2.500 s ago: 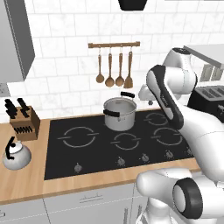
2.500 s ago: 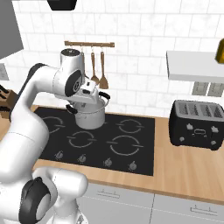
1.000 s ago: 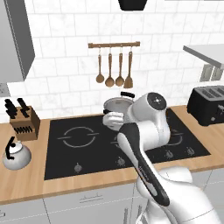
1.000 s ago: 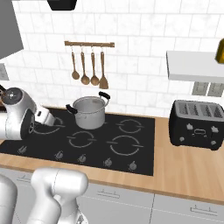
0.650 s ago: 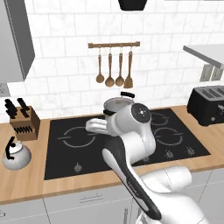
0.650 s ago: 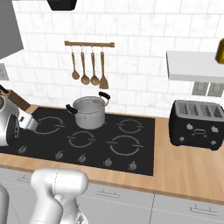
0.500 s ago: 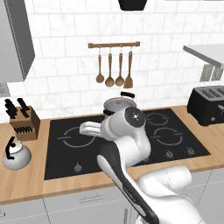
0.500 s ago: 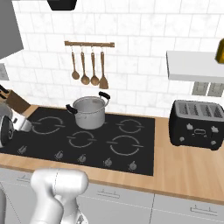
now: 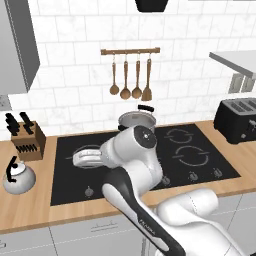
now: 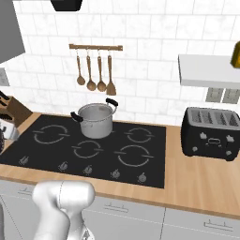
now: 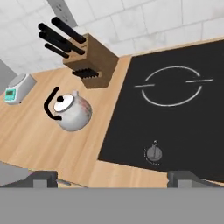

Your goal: Pick the kettle from the counter and place it on a stove burner. Then turn the burner on.

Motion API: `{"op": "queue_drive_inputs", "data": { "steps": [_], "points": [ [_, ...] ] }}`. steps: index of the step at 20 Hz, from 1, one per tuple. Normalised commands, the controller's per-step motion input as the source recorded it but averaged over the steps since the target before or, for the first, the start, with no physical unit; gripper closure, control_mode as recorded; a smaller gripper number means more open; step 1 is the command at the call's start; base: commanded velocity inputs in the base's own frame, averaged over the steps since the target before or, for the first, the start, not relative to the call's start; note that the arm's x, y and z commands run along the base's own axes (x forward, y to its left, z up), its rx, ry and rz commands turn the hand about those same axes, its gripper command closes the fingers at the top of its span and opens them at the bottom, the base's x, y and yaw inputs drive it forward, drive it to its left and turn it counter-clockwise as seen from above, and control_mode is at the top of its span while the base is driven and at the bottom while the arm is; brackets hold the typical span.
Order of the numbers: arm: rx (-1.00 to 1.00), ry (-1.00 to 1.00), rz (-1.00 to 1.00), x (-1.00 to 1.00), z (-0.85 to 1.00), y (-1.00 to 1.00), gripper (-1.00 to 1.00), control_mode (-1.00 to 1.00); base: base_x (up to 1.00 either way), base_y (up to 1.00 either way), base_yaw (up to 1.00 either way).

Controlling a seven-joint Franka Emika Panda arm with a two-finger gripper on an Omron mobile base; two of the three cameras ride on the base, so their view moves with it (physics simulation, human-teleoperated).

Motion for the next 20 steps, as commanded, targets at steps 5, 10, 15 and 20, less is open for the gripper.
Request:
{"op": "queue_drive_inputs", "data": {
  "steps": [5,10,15,20],
  "points": [
    [-0.04,0.01,0.18,-0.01,0.0,0.55,-1.0,-1.0,0.0,0.0,0.0],
    [-0.13,0.03,0.09,0.0,0.0,0.69,-1.0,-1.0,0.0,0.0,0.0],
    [-0.17,0.01,0.01,0.0,0.03,0.76,-1.0,-1.0,0.0,0.0,0.0],
    [-0.12,0.02,0.0,0.0,0.14,0.71,-1.0,-1.0,0.0,0.0,0.0]
  ]
}}
